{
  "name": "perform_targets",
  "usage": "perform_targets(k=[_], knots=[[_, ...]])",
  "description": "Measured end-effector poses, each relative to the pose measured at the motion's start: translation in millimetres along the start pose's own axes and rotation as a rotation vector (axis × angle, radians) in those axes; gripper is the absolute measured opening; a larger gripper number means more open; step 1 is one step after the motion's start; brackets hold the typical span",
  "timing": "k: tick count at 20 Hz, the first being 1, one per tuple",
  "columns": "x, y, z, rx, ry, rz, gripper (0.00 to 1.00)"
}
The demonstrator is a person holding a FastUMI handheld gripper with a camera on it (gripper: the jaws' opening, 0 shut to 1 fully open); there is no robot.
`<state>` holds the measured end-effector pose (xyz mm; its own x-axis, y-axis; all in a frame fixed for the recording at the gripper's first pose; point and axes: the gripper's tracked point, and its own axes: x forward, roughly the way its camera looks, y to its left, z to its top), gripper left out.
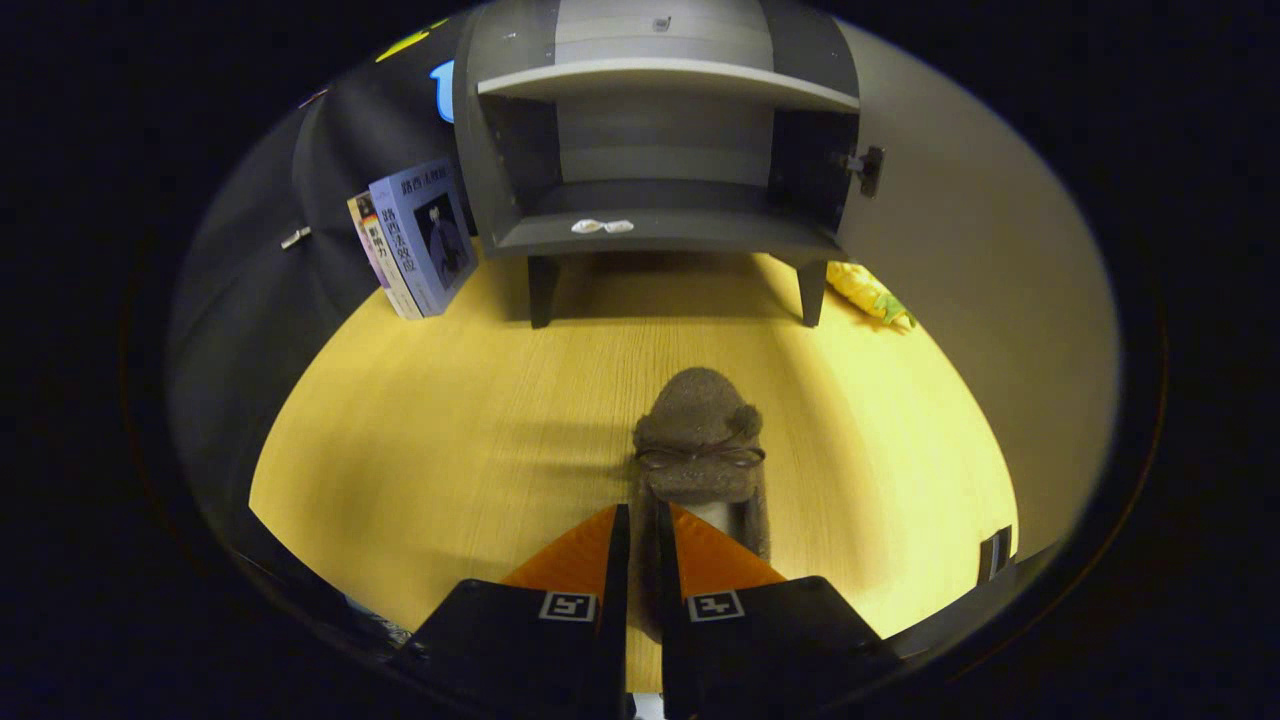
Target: Open the shoe cabinet door, grab the shoes and put them into the shoe cabinet, then close the shoe cabinet door.
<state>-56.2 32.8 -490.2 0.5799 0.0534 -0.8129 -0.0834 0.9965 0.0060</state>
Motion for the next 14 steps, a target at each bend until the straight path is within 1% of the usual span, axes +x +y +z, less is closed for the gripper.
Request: perform_targets(k=[3,6,14], knots=[[13,-3,-5,0.014,0.009,-0.030,0.19],[30,-5,-11,0.035,0.025,-0.041,0.19],[65,-8,9,0.056,-0.038,-0.043,0.19]])
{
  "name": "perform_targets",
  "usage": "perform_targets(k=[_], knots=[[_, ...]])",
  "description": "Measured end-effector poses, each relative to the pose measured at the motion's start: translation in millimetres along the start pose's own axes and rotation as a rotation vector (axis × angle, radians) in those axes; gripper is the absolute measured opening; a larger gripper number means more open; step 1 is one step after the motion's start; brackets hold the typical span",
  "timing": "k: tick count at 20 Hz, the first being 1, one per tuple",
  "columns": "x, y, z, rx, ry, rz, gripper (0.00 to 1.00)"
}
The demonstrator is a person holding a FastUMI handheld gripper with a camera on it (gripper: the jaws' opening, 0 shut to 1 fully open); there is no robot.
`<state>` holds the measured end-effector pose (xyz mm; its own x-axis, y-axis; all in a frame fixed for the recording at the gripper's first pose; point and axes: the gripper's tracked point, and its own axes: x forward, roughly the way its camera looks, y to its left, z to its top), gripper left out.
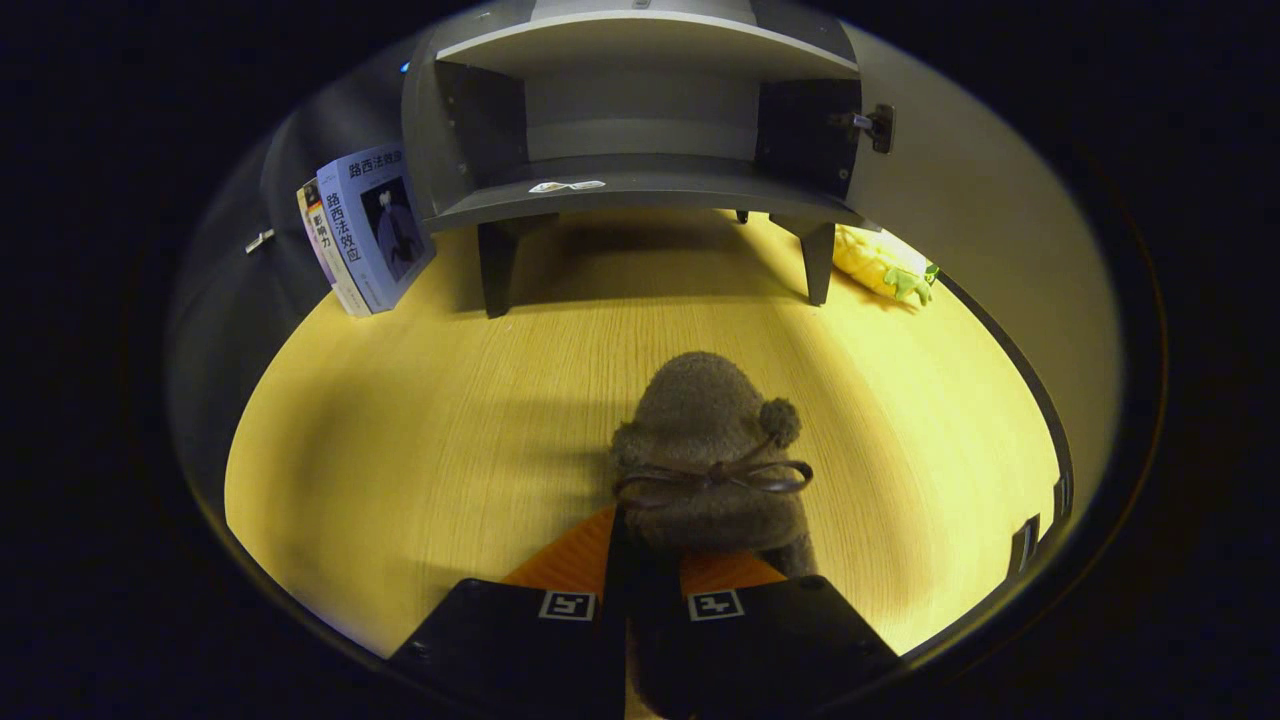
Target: Open the shoe cabinet door, grab the shoes and put them into the shoe cabinet, then close the shoe cabinet door.
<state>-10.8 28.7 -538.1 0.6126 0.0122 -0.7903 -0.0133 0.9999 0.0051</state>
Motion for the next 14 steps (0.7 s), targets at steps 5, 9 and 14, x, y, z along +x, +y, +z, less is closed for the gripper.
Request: perform_targets(k=[5,9,14], knots=[[15,1,14,-0.007,-0.036,0.001,0.19],[18,0,20,-0.025,-0.036,-0.009,0.05],[-1,-8,35,-0.016,-0.043,-0.023,0.05]])
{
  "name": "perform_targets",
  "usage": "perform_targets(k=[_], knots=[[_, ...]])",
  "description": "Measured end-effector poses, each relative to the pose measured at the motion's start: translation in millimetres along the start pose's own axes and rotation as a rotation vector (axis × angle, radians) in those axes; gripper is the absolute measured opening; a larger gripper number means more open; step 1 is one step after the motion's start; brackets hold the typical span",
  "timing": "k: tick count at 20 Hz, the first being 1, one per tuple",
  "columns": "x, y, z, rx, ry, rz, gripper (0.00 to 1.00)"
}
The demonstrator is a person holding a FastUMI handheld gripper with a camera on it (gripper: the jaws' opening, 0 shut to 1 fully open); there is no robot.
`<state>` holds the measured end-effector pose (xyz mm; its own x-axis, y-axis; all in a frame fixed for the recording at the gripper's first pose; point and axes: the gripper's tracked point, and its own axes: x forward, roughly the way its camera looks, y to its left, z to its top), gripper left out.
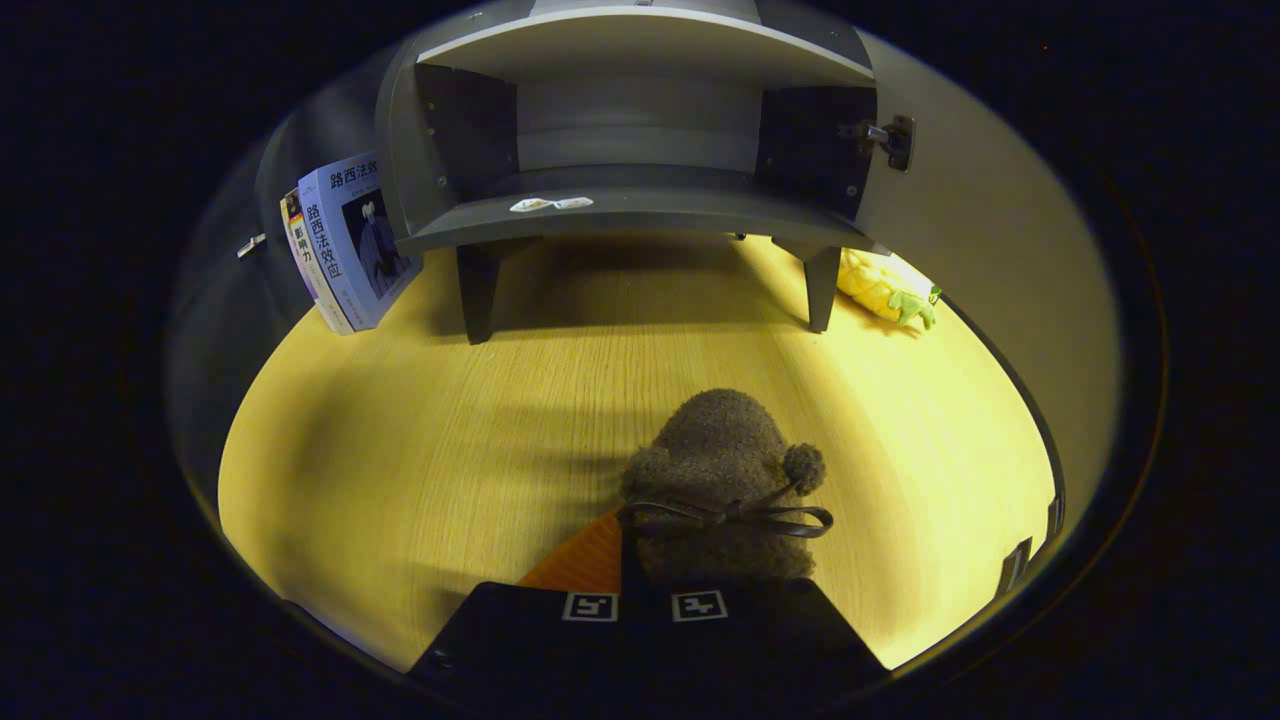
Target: Open the shoe cabinet door, grab the shoes and put them into the shoe cabinet, then close the shoe cabinet door.
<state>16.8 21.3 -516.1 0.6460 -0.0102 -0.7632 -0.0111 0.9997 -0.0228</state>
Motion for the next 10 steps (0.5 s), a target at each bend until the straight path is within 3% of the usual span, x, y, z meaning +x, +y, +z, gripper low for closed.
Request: perform_targets(k=[10], knots=[[-104,-18,124,0.038,-0.151,0.000,0.05]])
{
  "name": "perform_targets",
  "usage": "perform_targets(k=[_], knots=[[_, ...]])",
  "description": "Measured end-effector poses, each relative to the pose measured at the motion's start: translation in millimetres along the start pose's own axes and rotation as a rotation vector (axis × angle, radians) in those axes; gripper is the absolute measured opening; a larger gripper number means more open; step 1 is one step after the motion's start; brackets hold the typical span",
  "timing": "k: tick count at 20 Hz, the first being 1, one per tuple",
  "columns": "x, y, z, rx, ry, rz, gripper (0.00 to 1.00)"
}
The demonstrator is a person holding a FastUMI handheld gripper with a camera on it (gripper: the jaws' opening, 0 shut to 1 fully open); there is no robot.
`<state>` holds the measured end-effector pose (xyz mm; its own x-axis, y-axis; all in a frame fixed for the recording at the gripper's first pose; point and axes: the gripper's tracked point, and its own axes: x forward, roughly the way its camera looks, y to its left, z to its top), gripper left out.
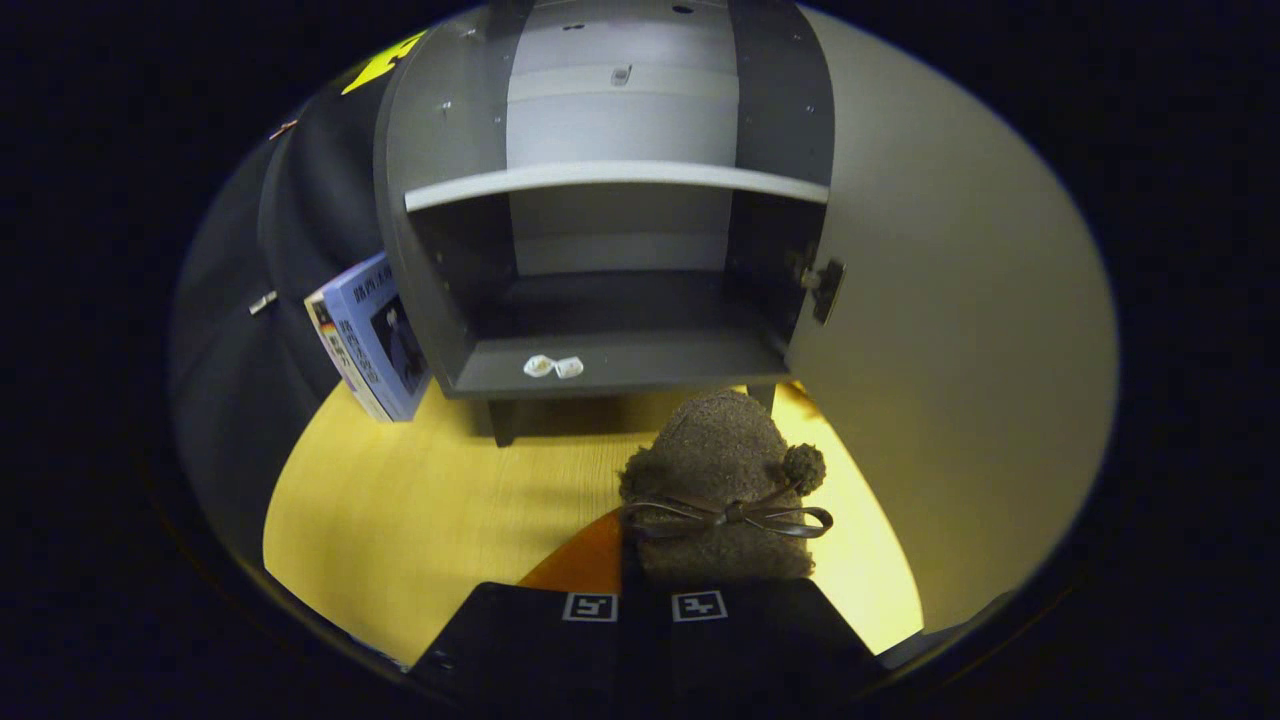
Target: Open the shoe cabinet door, grab the shoes and put them into the shoe cabinet, then close the shoe cabinet door.
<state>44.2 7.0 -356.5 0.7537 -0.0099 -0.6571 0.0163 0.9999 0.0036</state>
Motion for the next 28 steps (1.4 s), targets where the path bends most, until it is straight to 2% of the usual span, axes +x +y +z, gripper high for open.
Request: perform_targets(k=[9,14,21,28], knots=[[-25,5,141,0.022,-0.185,0.032,0.05],[-15,12,201,0.009,-0.183,0.040,0.05],[30,21,283,0.008,-0.204,0.065,0.05],[118,33,351,-0.063,-0.231,0.049,0.05]])
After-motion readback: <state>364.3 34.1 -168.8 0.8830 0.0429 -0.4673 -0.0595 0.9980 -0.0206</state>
